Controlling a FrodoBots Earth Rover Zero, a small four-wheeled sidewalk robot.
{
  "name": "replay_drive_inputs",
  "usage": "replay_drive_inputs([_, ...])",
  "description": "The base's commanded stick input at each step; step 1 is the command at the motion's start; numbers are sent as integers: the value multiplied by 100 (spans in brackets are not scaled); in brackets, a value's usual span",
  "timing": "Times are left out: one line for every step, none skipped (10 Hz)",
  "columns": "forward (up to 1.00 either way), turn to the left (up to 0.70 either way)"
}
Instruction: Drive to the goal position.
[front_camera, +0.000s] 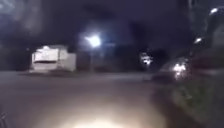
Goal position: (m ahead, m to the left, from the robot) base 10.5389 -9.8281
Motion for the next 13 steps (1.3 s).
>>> replay_drive_inputs([70, 0])
replay_drive_inputs([70, 0])
replay_drive_inputs([70, 0])
replay_drive_inputs([70, 0])
replay_drive_inputs([70, 0])
replay_drive_inputs([70, 0])
replay_drive_inputs([70, 0])
replay_drive_inputs([70, 0])
replay_drive_inputs([70, -18])
replay_drive_inputs([70, -35])
replay_drive_inputs([70, -35])
replay_drive_inputs([70, -35])
replay_drive_inputs([70, -35])
